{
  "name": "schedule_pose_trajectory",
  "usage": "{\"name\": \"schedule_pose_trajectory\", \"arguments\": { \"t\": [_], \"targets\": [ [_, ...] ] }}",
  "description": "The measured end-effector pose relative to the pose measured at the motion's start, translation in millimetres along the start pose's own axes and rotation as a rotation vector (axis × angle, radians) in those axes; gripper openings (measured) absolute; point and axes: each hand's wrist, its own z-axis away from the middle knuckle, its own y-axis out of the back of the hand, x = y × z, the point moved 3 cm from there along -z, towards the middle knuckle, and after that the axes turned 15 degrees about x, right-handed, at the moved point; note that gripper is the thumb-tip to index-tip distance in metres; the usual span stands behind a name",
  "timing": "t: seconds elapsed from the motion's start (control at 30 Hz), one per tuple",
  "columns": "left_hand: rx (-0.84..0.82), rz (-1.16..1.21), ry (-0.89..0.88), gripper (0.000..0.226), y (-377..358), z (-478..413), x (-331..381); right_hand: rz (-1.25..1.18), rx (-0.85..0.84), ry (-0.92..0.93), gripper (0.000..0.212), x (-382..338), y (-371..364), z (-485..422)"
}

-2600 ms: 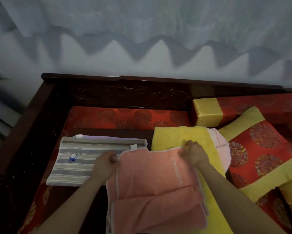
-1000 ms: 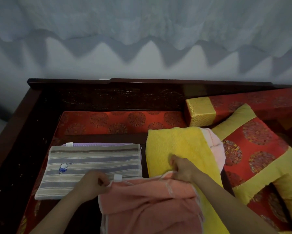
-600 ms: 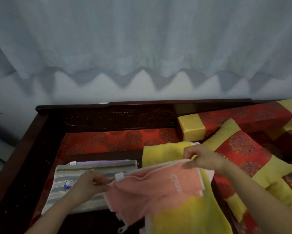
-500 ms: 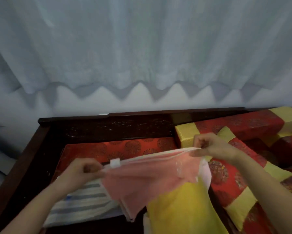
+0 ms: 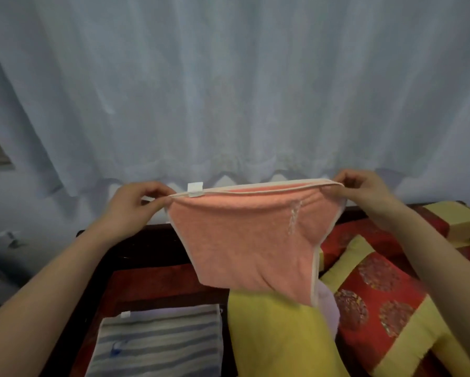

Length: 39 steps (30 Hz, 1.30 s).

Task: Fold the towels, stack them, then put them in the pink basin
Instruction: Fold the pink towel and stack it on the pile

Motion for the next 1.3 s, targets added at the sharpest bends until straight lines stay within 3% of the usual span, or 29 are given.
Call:
{"name": "schedule_pose_trajectory", "arguments": {
  "t": [0.13, 0.27, 0.4, 0.47, 0.57, 0.77, 0.87, 1.0, 1.13, 1.23, 1.3],
  "targets": [
    [-0.078, 0.197, 0.083, 0.011, -18.7, 27.6, 4.2, -0.093, 0.011, -0.075, 0.038, 16.7, 11.5, 32.0],
    [-0.298, 0.227, 0.121, 0.013, -44.5, 95.0, -4.1, -0.089, -0.119, -0.188, 0.036, 56.2, 25.4, 92.5],
    [-0.556, 0.169, 0.209, 0.035, -72.8, 181.3, -29.4, -0.020, -0.298, -0.364, 0.030, 109.1, 35.3, 169.9],
    [-0.667, 0.195, 0.307, 0.013, -90.0, 215.3, -44.5, -0.022, -0.372, -0.455, 0.027, 137.8, 34.6, 203.0],
    [-0.765, 0.198, 0.412, 0.016, -119.2, 239.9, -67.3, 0.011, -0.341, -0.568, 0.024, 182.2, 28.4, 233.9],
    [-0.574, 0.134, 0.544, 0.022, -196.0, 235.6, -118.6, 0.252, -0.036, -0.550, 0.035, 274.9, 14.2, 236.5],
    [-0.499, 0.059, 0.573, 0.016, -236.8, 223.1, -135.4, 0.394, 0.114, -0.533, 0.015, 306.1, 0.5, 223.5],
    [-0.438, -0.102, 0.544, 0.012, -279.3, 208.3, -148.8, 0.532, 0.154, -0.583, 0.013, 343.9, -15.1, 211.5],
    [-0.552, -0.211, 0.425, 0.006, -305.1, 203.3, -164.1, 0.595, 0.092, -0.643, 0.014, 355.2, -19.1, 202.7],
    [-0.785, -0.252, 0.292, 0.063, -318.4, 199.4, -174.8, 0.556, -0.053, -0.631, 0.029, 360.2, -16.7, 195.4],
    [-0.946, -0.379, 0.223, 0.077, -325.0, 198.8, -178.4, 0.598, -0.161, -0.609, 0.038, 365.9, -12.0, 194.1]
  ]
}}
